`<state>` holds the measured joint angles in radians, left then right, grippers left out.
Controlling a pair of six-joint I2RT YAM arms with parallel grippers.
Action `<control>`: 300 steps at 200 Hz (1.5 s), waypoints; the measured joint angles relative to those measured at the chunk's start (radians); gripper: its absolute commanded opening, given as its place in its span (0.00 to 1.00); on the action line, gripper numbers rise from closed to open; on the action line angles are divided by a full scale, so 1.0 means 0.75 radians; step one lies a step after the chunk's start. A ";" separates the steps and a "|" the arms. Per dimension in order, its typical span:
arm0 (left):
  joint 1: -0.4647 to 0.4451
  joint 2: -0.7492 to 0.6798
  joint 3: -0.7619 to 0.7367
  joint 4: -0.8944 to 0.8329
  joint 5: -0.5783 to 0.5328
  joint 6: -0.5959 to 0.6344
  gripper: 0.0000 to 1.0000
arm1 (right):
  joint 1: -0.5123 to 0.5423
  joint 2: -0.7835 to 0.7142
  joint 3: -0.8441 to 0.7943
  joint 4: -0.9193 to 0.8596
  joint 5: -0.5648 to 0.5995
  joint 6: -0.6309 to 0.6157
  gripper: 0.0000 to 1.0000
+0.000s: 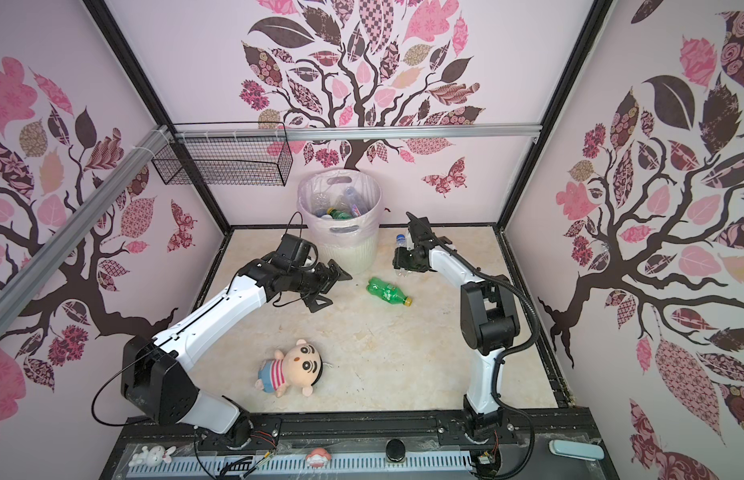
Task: Throw the plastic bottles in the bin
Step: 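Lift the Pepsi bottle upright with the right gripper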
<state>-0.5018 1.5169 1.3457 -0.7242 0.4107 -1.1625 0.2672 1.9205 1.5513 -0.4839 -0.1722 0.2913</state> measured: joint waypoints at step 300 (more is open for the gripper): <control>-0.003 0.225 0.510 -0.029 -0.007 0.042 0.97 | 0.052 -0.562 -0.400 -0.027 -0.108 0.071 0.54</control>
<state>-0.5041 1.6859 1.7283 -0.7460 0.4057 -1.1313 0.3065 1.4990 1.2514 -0.5045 -0.2531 0.3447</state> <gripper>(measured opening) 0.972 0.622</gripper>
